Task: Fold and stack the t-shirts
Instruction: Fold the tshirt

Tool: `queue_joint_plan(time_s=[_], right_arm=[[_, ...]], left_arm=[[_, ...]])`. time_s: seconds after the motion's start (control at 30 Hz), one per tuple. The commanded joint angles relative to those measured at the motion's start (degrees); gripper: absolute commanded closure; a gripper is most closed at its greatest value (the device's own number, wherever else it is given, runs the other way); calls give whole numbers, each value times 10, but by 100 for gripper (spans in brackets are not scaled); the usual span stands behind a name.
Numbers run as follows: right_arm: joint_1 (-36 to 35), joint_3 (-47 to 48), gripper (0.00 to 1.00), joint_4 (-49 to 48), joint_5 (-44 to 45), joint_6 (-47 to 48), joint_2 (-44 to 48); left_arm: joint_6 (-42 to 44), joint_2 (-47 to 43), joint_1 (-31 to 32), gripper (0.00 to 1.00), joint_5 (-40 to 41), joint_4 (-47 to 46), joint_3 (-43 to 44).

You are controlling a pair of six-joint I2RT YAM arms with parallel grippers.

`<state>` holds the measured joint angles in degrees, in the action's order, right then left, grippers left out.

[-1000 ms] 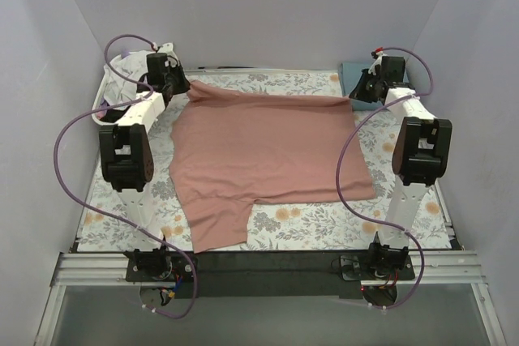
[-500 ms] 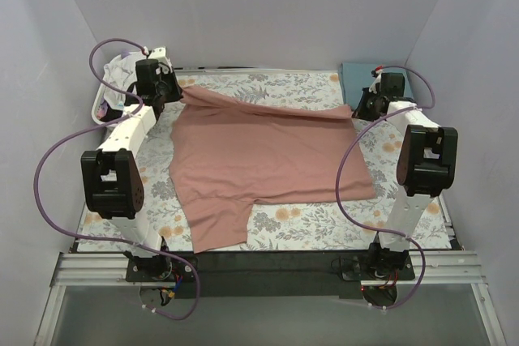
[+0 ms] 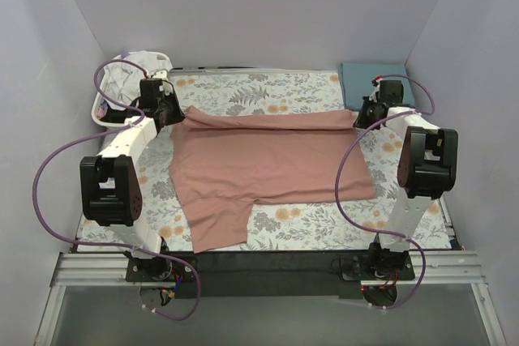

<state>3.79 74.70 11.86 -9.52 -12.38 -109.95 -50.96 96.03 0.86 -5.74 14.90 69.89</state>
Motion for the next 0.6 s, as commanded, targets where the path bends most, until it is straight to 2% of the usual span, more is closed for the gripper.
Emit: queue_joint_plan(time_s=[0.0,0.2,0.4,0.57], right_arm=[[6,-2,99,-15,17,-9,40],[7,50,99,-16,36,-8,53],[9,159,99,4,29,-3,0],[9,95,99,5,28,-3,23]], left_arm=[[-19,-23,-3,100,-3,11,-6],[-33,-4,-3,100,-15,13,0],[-45,27,-2,100,-34,16,48],[-44,18,-2,100,-30,20,38]])
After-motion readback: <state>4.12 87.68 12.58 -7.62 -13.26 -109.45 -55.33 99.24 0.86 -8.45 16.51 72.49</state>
